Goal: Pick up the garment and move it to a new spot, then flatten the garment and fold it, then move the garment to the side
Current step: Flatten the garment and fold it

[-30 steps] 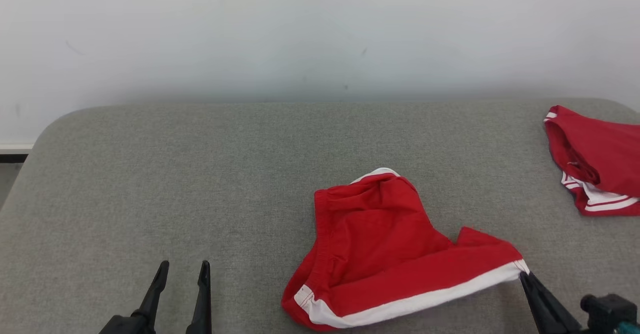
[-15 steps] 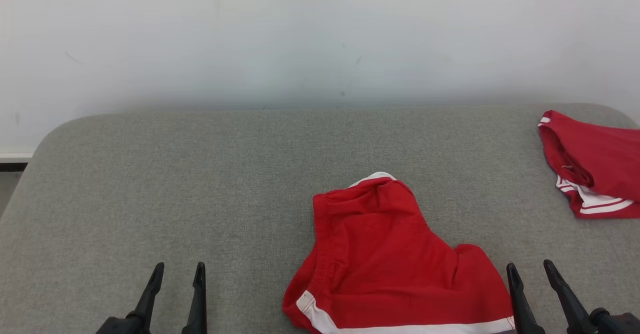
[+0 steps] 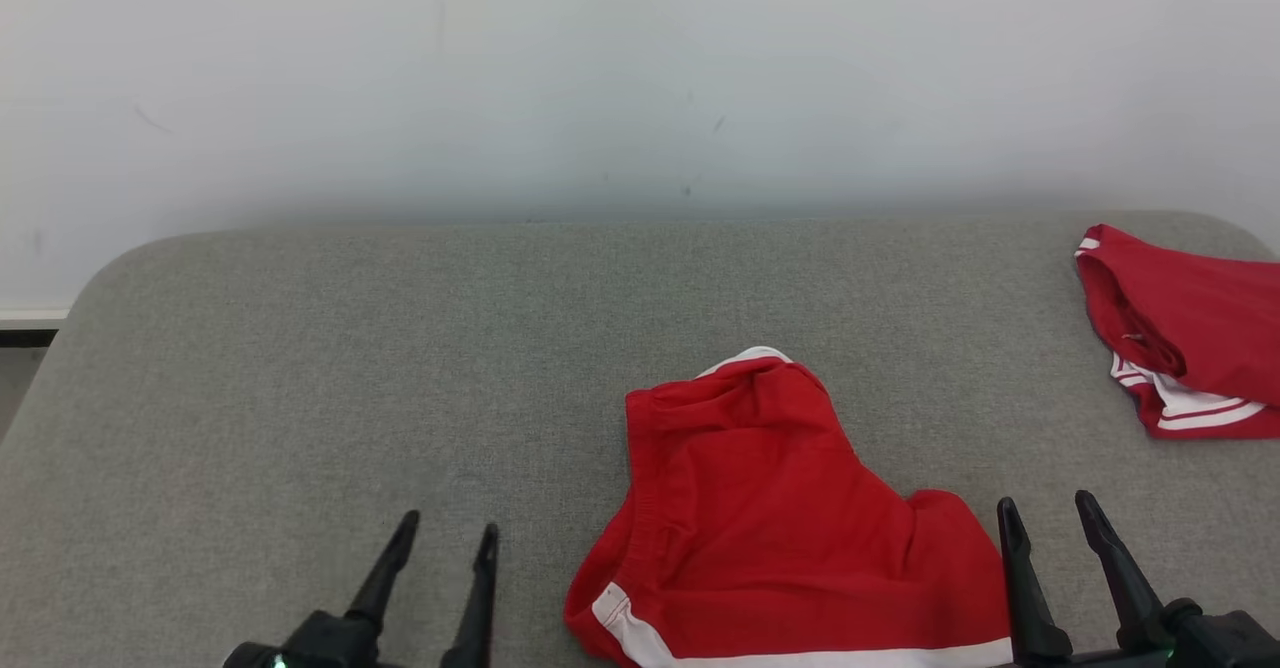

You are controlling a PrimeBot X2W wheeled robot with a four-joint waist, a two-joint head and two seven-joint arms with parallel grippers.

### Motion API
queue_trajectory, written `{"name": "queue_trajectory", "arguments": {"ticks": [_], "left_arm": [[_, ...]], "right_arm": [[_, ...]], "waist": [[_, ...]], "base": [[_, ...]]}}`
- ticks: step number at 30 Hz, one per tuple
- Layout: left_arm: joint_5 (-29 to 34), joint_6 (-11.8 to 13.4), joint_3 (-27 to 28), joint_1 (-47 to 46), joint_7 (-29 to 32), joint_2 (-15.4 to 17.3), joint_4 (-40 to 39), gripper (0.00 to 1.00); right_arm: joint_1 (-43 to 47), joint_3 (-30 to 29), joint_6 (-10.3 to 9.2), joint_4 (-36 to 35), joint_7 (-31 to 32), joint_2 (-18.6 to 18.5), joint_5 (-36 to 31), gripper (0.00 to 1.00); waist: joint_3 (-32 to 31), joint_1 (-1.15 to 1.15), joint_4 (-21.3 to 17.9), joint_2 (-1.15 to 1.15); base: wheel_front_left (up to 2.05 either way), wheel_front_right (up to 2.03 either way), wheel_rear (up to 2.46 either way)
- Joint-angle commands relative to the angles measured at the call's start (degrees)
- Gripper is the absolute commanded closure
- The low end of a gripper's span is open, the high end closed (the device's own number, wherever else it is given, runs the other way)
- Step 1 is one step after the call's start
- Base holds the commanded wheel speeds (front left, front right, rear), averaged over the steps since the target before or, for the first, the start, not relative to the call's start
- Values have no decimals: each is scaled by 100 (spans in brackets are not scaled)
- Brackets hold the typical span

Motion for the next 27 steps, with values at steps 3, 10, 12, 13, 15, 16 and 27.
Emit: {"name": "queue_trajectory", "arguments": {"ticks": [3, 10, 12, 13, 15, 16, 27], "left_arm": [[-10, -46, -419, -245, -2, 134, 193, 0], [-307, -44, -1507, -701, 1, 418, 793, 0], [-431, -45, -1820, -800, 57, 503, 985, 0], [-480, -45, -1935, -848, 91, 556, 1068, 0], [-592, -45, -2102, -946, 148, 657, 1254, 0], [-650, -46, -2152, -987, 168, 679, 1341, 0], [-1126, -47, -2668, -1406, 248, 758, 2208, 93]], "right_arm": [[-103, 63, -16, 16, -24, 8, -55, 0], [-237, 207, -16, 98, -24, -60, -13, 0], [-255, 195, -16, 120, -25, -69, 6, 0], [-267, 193, -16, 128, -25, -70, 8, 0], [-291, 203, -16, 137, -25, -75, 14, 0], [-295, 198, -16, 142, -25, -78, 10, 0], [-373, 129, -16, 158, -25, -22, 9, 0]], "waist": [[39, 0, -76, 0], [123, 0, -308, 0], [148, 0, -367, 0], [168, 0, -401, 0], [211, 0, -468, 0], [225, 0, -494, 0], [360, 0, -725, 0]], "base": [[0, 0, 0], [0, 0, 0], [0, 0, 0], [0, 0, 0], [0, 0, 0], [0, 0, 0], [0, 0, 0]]}}
